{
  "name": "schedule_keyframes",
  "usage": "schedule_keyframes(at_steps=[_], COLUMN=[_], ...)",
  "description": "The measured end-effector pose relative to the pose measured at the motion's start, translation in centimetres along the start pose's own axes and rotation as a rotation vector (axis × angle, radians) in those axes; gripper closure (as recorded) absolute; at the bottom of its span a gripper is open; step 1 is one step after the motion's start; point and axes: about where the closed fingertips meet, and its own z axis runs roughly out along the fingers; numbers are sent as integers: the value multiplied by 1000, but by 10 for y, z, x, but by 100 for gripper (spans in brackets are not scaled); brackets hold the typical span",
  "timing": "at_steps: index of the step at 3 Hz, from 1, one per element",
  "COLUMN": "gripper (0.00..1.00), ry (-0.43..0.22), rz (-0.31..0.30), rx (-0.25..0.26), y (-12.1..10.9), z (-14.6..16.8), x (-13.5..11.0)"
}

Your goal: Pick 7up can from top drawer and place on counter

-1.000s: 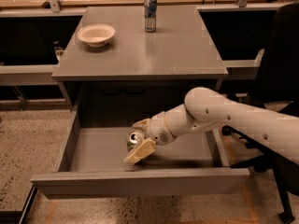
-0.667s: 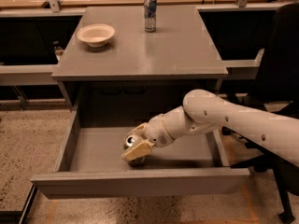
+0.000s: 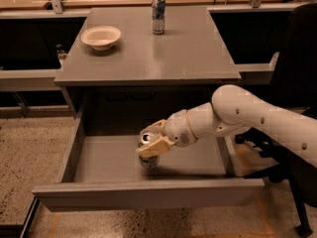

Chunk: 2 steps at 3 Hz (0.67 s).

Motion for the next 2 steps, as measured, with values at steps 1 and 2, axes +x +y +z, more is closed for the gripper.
schedule_keyframes(at_steps=[1,2], gripper=[100,100], ry=[-89,-93], rz=[-88,-131], rx=[8,-3], y=[-2,-13], z=[-79,-134], x=[-62,-97])
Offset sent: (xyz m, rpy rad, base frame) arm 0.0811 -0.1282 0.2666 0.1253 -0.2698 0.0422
